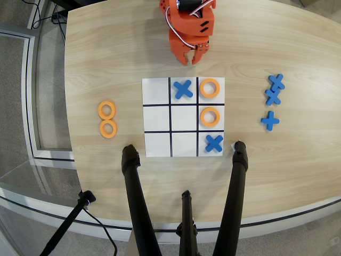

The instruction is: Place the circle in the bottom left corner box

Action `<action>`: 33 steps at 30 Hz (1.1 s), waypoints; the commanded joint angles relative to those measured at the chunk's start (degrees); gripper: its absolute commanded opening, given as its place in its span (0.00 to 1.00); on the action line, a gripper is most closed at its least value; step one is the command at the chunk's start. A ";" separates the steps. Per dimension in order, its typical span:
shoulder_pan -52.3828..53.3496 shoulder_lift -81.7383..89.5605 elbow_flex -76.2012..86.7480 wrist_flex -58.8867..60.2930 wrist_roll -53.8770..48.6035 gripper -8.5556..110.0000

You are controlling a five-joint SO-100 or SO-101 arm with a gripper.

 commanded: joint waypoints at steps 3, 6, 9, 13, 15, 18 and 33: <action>1.58 5.54 4.83 0.97 0.18 0.07; 2.29 5.71 4.92 1.85 -0.18 0.07; 3.16 5.80 4.92 2.46 -0.26 0.07; 9.93 5.80 4.92 2.29 -0.35 0.07; 19.95 5.80 4.92 2.29 0.18 0.07; 42.98 7.91 4.92 2.29 0.18 0.07; 93.60 7.82 4.92 2.37 0.18 0.07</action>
